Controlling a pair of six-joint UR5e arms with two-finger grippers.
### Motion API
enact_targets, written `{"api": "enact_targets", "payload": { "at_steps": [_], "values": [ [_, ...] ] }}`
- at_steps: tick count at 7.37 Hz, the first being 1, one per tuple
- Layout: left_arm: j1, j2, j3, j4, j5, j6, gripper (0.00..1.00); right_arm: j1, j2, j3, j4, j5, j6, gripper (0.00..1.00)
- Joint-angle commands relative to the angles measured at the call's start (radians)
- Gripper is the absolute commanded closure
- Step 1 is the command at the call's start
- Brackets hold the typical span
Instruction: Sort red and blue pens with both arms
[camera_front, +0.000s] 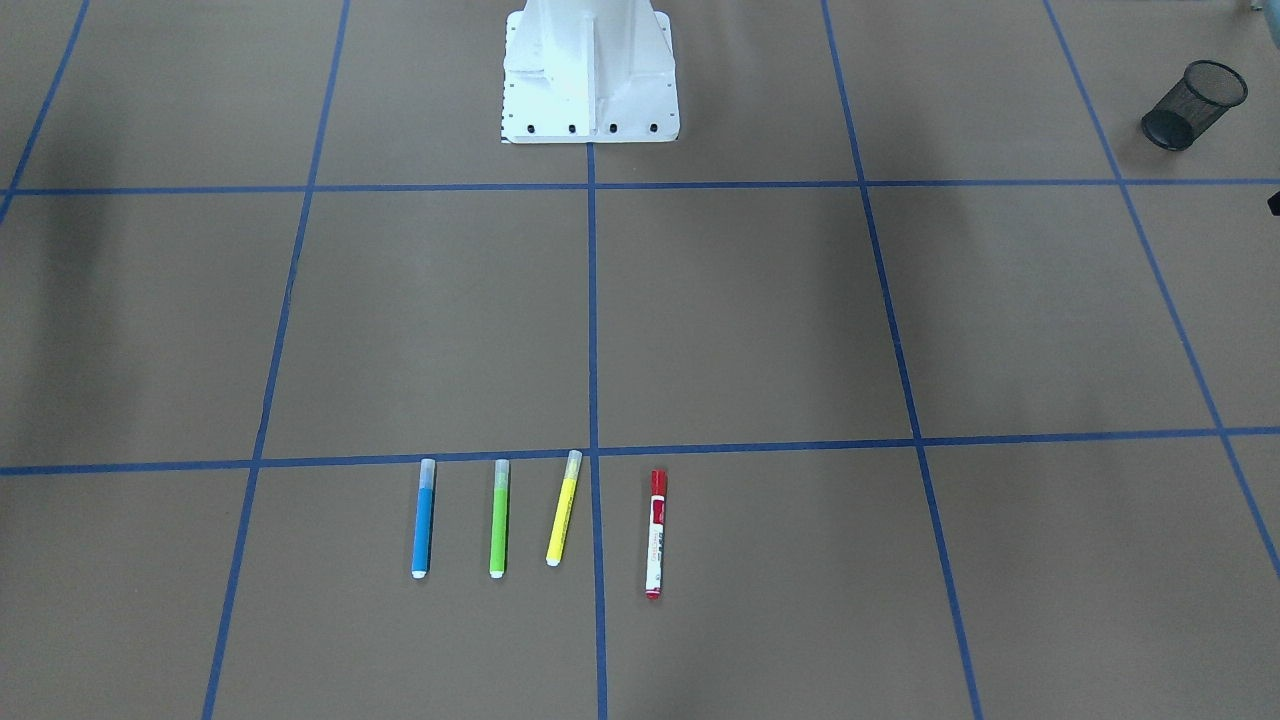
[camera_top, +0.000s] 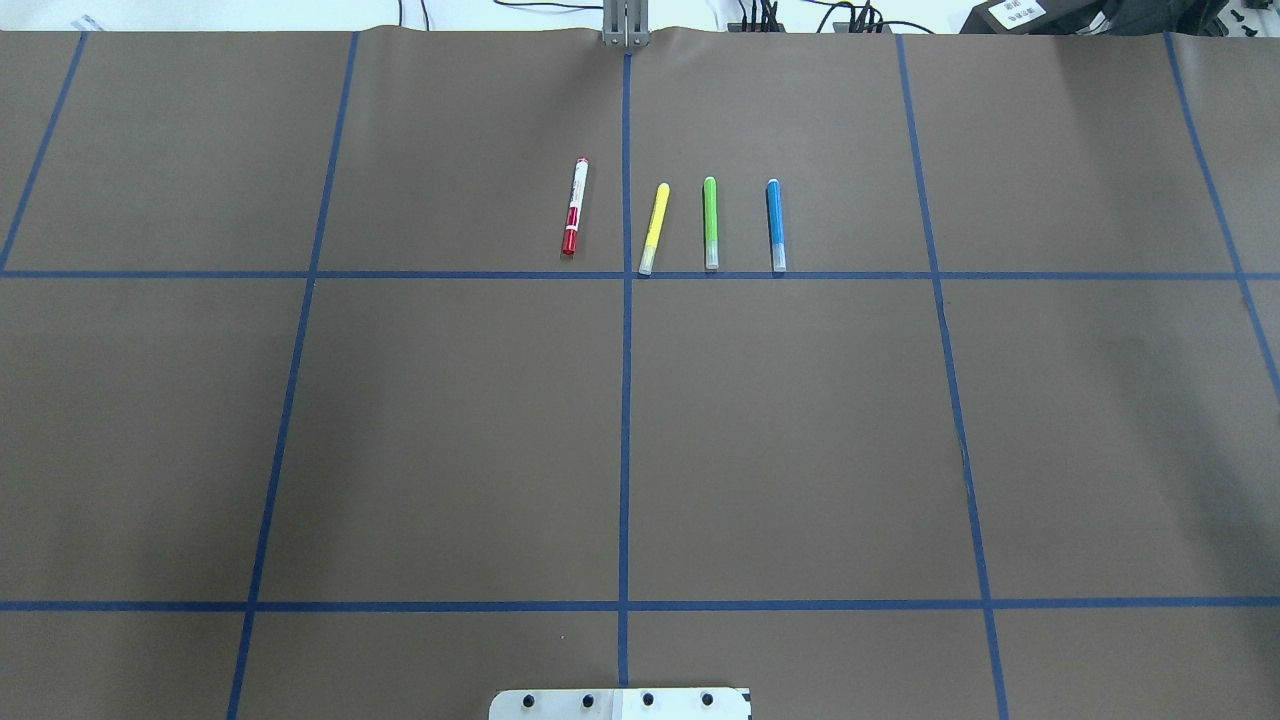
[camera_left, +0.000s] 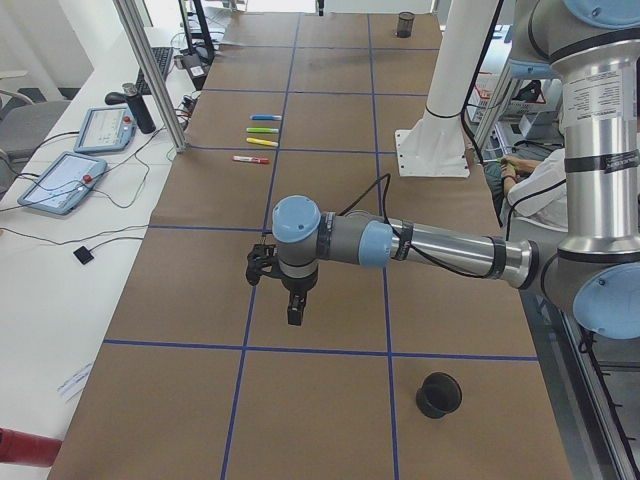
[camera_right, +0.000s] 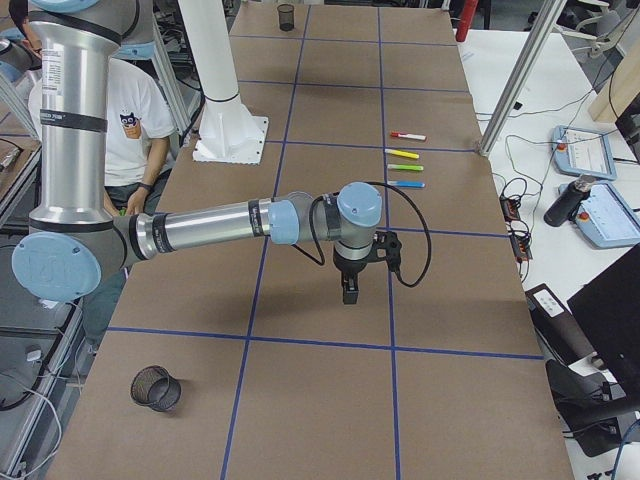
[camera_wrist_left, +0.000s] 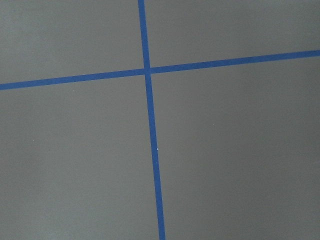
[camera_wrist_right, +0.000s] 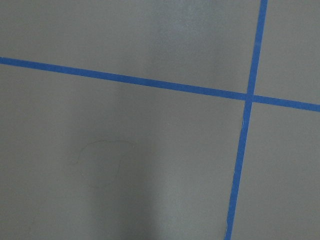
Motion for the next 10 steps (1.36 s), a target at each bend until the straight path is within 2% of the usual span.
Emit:
{"api": "enact_targets", "payload": {
  "at_steps": [1, 10],
  "values": [
    [0.002, 0.012, -0.027, -0.052, 0.008, -0.004, 0.00, 0.001, -0.004, 0.000, 0.004, 0.000, 0.001, 0.00],
    [0.003, 0.023, -0.001, -0.060, -0.003, -0.019, 0.00, -0.001, -0.010, 0.010, 0.008, 0.000, 0.001, 0.00]
  ]
}}
